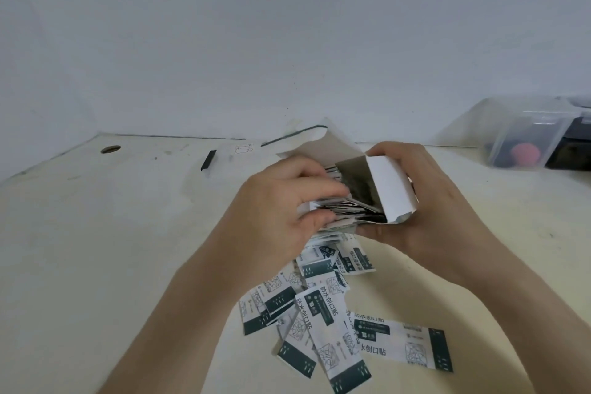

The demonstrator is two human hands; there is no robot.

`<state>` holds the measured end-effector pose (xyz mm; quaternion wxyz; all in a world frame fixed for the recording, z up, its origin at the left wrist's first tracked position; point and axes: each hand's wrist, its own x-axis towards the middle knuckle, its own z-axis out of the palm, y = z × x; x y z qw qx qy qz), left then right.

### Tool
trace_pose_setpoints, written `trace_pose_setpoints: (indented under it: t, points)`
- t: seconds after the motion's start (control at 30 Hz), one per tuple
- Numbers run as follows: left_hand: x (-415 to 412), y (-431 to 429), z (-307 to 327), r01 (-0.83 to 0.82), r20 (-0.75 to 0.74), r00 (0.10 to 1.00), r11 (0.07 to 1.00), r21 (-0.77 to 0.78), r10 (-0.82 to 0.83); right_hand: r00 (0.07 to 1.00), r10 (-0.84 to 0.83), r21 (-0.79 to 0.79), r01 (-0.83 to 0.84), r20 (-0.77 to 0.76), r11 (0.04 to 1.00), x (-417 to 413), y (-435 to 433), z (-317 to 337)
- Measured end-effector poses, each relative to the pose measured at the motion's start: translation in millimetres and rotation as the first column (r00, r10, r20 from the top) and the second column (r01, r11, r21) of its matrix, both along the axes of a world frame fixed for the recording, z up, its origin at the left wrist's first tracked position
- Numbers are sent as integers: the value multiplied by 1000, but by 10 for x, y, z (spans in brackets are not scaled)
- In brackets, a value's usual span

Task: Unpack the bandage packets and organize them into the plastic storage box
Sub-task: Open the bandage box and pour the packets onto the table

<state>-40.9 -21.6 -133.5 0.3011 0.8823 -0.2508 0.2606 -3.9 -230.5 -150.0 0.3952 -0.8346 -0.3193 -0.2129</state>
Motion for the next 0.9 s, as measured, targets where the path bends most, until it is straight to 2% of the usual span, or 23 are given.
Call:
trace_pose_setpoints:
  t: [0.17, 0.3, 0.43, 0.5, 0.6, 0.67, 0.77, 0.9]
  points:
    - [-48, -86, 15, -65, 79, 996, 980, 189, 50, 998, 57, -53, -56, 22, 997, -19, 33, 20]
    - [-37, -89, 20, -35, 39, 999, 976, 215, 27, 999, 38, -91, -36, 17, 995, -27, 41, 13]
    - [-16, -108, 6, -54, 147, 989, 956, 287, 12, 999, 49, -120, -50, -9, 992, -33, 54, -6]
    - [-12, -115, 4, -74, 191, 981, 963, 259, 24, 998, 59, -125, -61, -18, 990, -39, 54, 12]
    - [16, -94, -22, -75, 142, 989, 983, 169, 51, 998, 45, -135, -52, -52, 990, -45, 46, 15]
    - [39, -85, -45, -99, 138, 988, 978, 184, 74, 997, 41, -144, -49, -60, 988, -48, 64, 10]
    - [61, -91, -46, -148, 230, 968, 969, 200, 101, 996, 56, -90, -62, -67, 994, -54, 66, 38]
    - [54, -31, -7, -127, 259, 958, 992, -4, 124, 993, 11, -67, -20, -122, 998, -16, -27, 68]
